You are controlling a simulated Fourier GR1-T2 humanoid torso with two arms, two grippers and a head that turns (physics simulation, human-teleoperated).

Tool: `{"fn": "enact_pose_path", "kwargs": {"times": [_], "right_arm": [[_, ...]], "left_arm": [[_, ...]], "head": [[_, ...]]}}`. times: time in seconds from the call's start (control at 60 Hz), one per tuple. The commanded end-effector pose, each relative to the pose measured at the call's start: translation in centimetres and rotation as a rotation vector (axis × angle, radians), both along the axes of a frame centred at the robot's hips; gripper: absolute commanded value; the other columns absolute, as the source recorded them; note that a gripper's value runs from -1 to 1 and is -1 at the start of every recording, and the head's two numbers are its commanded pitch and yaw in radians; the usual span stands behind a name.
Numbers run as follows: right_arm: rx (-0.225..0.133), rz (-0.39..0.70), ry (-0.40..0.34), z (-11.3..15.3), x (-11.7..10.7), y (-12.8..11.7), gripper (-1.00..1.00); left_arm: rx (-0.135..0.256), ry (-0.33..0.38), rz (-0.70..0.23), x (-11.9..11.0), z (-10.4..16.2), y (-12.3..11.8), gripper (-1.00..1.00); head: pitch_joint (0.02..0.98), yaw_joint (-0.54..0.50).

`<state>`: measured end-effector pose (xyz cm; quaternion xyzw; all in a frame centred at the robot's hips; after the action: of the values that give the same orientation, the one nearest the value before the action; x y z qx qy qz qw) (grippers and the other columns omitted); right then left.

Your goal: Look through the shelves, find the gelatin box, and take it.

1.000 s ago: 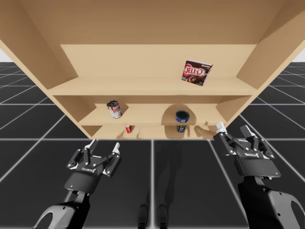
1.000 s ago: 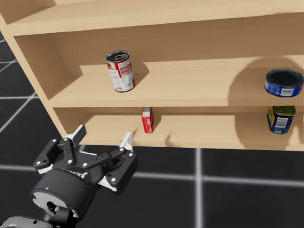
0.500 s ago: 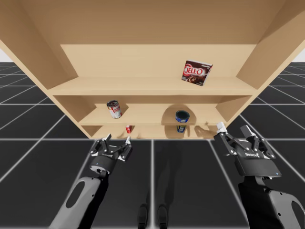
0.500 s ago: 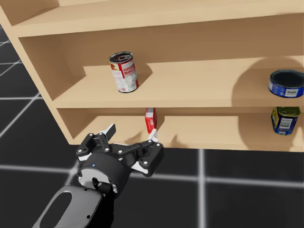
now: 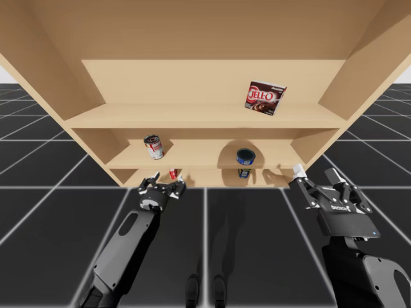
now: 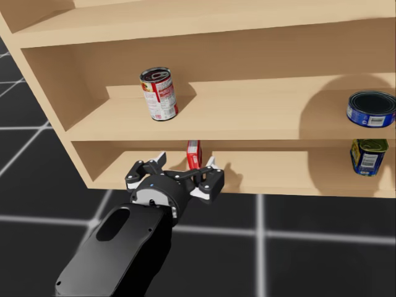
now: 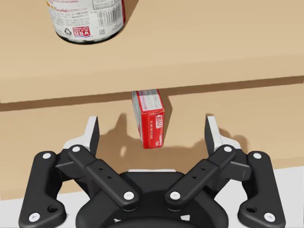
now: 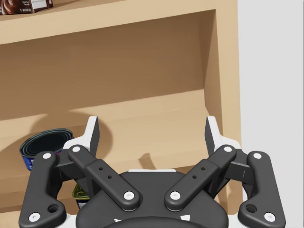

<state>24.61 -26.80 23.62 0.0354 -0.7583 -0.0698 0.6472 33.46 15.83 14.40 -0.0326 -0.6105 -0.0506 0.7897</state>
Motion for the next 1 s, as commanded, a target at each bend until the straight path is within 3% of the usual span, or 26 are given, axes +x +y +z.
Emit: {"fn": "enact_pose_path", "kwargs": {"times": [0.017,0.167,0.433,0.483,0.5,0.533,0.55,0.583,0.633,0.833,1.0], "right_arm": [[-0.003,-0.001,-0.001,0.0,0.0,-0.1,-1.0],[-0.002,-0.002,-0.003,0.0,0.0,-0.1,-1.0],[-0.004,-0.007,-0.005,0.0,0.0,-0.2,-1.0],[-0.005,-0.008,-0.005,0.0,0.0,-0.2,-1.0],[-0.005,-0.008,-0.005,0.0,0.0,-0.2,-1.0],[-0.005,-0.008,-0.005,0.0,0.0,-0.2,-1.0],[-0.005,-0.007,-0.005,0.0,0.0,-0.2,-1.0],[-0.005,-0.008,-0.005,0.0,0.0,-0.2,-1.0],[-0.006,-0.008,-0.005,0.0,0.0,-0.2,-1.0],[-0.005,-0.008,-0.005,0.0,0.0,-0.2,-1.0],[-0.004,-0.008,-0.005,0.0,0.0,-0.2,-1.0]], "left_arm": [[-0.004,0.033,0.014,2.1,-0.9,-0.1,-1.0],[-0.025,0.068,0.016,3.8,-1.7,-0.1,-1.0],[-0.026,0.083,0.014,5.1,-2.4,0.0,-1.0],[-0.028,0.081,0.014,5.2,-2.5,0.0,-0.74],[-0.028,0.08,0.013,5.2,-2.5,0.0,-0.41],[-0.028,0.081,0.01,5.1,-2.5,0.0,-0.18],[-0.029,0.082,0.005,5.1,-2.6,-0.1,0.25],[-0.028,0.084,0.001,5.2,-2.7,-0.1,0.67],[-0.032,0.09,-0.011,5.1,-2.8,-0.1,0.86],[-0.037,0.061,-0.027,4.5,-2.0,0.0,0.95],[-0.004,0.002,-0.051,2.7,-0.3,0.3,0.97]], "head": [[0.714,0.2],[0.711,0.2],[0.711,0.2],[0.711,0.2],[0.71,0.2],[0.709,0.2],[0.708,0.2],[0.708,0.2],[0.707,0.2],[0.705,0.2],[0.701,0.2]]}}
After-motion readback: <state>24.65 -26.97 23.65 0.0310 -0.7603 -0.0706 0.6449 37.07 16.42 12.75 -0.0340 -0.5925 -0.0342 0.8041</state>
